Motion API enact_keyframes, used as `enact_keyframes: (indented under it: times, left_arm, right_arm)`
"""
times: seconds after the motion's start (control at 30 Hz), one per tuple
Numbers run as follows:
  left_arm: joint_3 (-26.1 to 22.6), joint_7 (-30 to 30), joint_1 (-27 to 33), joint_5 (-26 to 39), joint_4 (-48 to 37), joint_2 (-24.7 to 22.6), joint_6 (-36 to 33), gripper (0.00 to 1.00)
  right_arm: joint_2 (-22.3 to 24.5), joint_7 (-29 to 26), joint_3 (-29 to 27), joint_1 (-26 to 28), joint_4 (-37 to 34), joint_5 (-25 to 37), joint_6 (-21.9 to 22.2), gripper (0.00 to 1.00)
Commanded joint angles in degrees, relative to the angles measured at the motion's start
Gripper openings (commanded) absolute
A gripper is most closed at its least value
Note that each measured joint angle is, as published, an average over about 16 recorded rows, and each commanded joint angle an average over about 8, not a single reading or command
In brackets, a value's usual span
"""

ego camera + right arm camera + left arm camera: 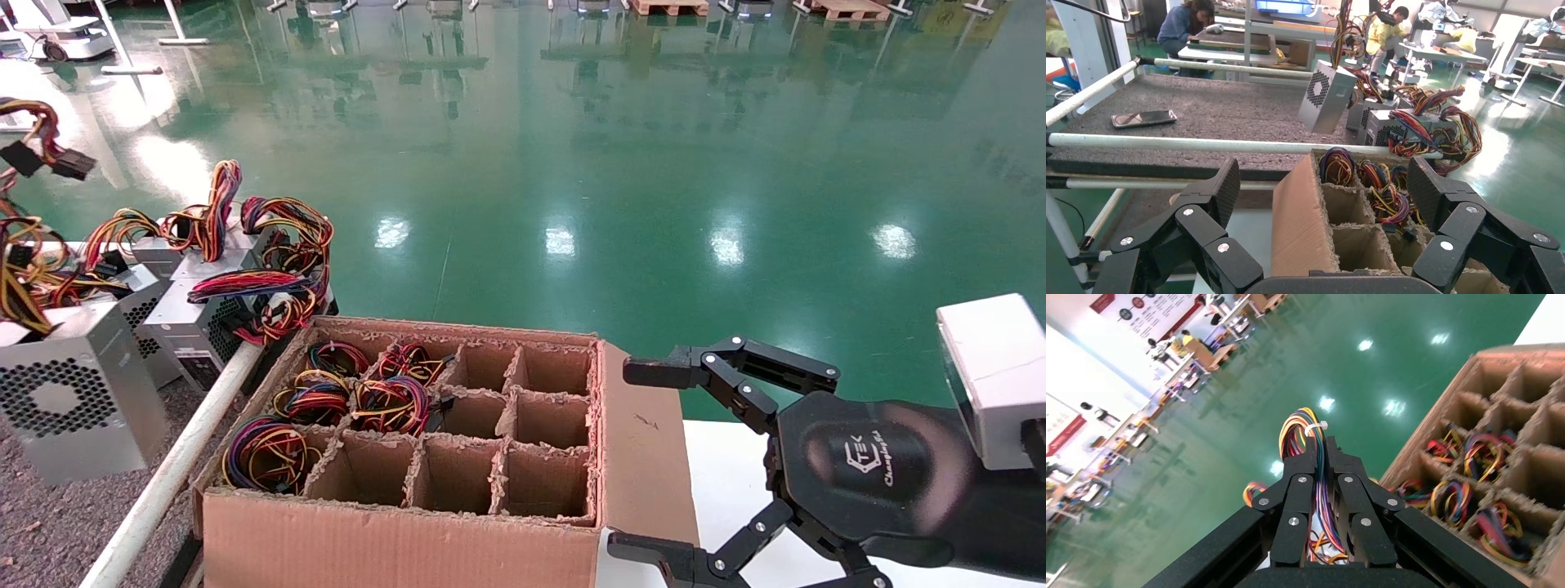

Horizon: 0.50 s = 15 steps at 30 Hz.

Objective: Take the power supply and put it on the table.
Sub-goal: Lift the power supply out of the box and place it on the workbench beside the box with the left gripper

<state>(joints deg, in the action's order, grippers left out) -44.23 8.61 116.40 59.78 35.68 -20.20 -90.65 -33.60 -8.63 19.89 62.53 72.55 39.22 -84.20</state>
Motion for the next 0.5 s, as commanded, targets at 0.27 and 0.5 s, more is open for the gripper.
enact_keyframes:
  times: [0.27,0.5]
  left_arm:
    - [-3.15,6.21,2.13,3.56,-8.05,-1.82,1.05,0.0]
    - [-5.05,10.77,5.2,7.75,-15.99,-5.97,1.93,0.0]
  right_arm:
    - [0.0,0.0,0.01,0.0,0.0,0.0,0.0,1.0]
    - [0.01,0.01,0.01,0.0,0.0,-0.01,0.01,1.0]
